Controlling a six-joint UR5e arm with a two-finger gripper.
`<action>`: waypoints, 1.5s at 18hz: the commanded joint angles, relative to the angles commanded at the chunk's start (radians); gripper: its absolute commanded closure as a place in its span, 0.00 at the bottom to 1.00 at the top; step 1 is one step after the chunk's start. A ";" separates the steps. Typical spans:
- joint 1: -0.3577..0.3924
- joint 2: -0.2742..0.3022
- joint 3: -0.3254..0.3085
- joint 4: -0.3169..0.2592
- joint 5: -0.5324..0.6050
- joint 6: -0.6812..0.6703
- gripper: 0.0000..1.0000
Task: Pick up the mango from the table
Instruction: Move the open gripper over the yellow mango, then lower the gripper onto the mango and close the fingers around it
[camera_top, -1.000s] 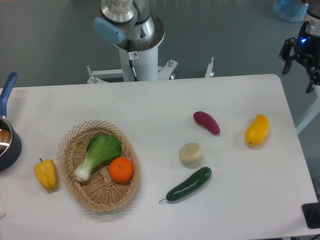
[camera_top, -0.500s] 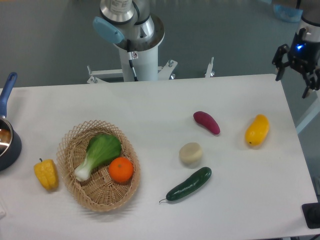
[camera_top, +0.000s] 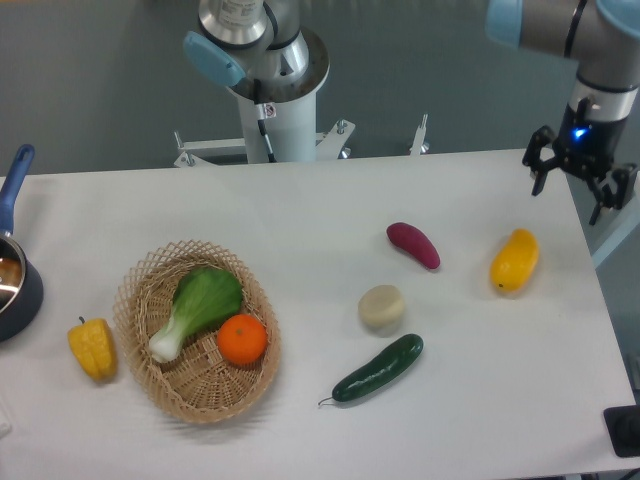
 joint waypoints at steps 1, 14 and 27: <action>0.000 -0.015 -0.002 0.005 0.000 0.003 0.00; 0.008 -0.117 -0.049 0.068 0.003 0.003 0.00; -0.011 -0.123 -0.075 0.069 0.129 0.012 0.00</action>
